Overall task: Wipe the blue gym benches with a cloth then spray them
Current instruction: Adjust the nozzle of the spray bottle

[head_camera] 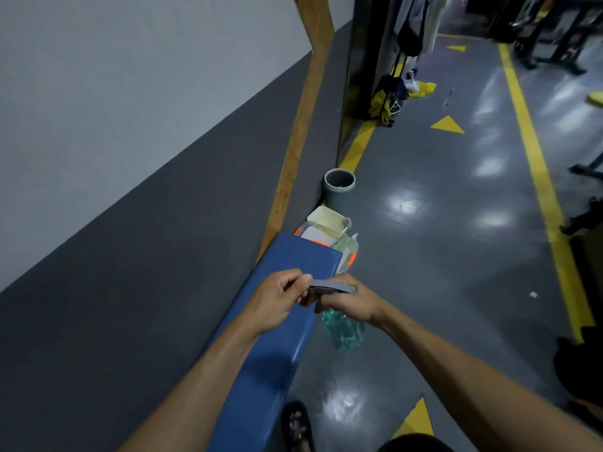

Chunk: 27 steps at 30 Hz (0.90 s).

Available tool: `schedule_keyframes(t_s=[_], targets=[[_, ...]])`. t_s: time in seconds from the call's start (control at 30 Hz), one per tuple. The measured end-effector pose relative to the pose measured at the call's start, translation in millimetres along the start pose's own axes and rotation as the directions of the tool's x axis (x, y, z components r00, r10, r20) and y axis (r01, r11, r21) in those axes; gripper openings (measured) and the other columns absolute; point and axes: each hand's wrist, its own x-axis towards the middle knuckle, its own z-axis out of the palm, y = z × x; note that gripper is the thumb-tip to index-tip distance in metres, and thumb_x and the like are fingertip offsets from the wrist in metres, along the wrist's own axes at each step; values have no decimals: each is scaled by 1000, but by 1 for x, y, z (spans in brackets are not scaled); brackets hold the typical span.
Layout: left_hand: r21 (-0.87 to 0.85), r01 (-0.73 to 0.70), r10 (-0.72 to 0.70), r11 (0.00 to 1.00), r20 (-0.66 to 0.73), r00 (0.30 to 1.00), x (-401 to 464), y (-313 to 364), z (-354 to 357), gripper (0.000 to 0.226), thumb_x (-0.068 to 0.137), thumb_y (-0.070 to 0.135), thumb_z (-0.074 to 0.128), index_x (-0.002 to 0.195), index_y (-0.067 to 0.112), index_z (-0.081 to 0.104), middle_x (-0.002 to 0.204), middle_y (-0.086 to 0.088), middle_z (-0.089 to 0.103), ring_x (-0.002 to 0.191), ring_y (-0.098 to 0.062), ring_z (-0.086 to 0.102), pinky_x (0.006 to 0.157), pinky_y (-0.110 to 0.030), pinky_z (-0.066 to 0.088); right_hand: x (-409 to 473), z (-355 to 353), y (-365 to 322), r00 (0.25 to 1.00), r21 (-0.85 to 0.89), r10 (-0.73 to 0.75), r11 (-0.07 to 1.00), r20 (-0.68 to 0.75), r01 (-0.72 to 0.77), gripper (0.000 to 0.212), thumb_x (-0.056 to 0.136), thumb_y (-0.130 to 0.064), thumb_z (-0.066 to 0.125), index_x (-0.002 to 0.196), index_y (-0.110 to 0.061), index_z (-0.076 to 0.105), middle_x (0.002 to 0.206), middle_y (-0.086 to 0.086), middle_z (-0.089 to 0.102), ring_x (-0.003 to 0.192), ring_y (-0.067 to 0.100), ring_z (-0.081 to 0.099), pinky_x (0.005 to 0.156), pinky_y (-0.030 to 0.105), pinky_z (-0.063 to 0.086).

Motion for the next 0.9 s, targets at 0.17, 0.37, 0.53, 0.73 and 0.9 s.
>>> schedule_keyframes(t_s=[0.17, 0.37, 0.53, 0.73, 0.9], targets=[[-34, 53, -52, 998, 28, 998, 117, -45, -9, 53, 100, 54, 48, 77, 8, 60, 70, 9, 63, 69, -4, 59, 70, -22, 46, 106, -73, 28, 995, -84, 60, 995, 80, -53, 33, 73, -19, 65, 103, -12, 76, 102, 4, 76, 90, 16, 68, 80, 29, 52], [-51, 205, -204, 978, 16, 979, 237, -99, -21, 56, 89, 70, 41, 82, 20, 63, 79, 3, 68, 74, -12, 63, 79, -46, 53, 217, -146, 46, 987, -258, 98, 964, 127, -63, 25, 75, -30, 65, 97, -21, 71, 92, -8, 72, 88, 13, 67, 89, 39, 52], [-84, 286, -291, 954, -58, 955, 325, -133, -13, 43, 97, 58, 46, 80, 22, 61, 75, 7, 67, 67, -1, 57, 76, -43, 52, 298, -209, 80, 991, -404, 52, 915, 122, 2, 56, 76, -69, 65, 102, -19, 71, 91, -1, 72, 86, 16, 67, 83, 41, 54], [-275, 454, -504, 848, -151, 850, 424, -207, 28, 24, 82, 59, 48, 87, 44, 67, 85, 11, 70, 76, -12, 63, 71, -39, 54, 426, -287, 167, 988, -461, 80, 887, 133, -10, 50, 90, -61, 61, 132, -35, 63, 129, -9, 67, 117, 5, 59, 99, 23, 45], [-383, 566, -670, 730, -242, 701, 490, -290, 73, 25, 89, 58, 48, 86, 43, 67, 89, 11, 71, 90, -15, 69, 72, -32, 55, 537, -344, 272, 993, -531, 51, 847, 110, 15, 63, 95, -60, 48, 137, -15, 59, 119, 11, 71, 107, 29, 65, 81, 25, 41]])
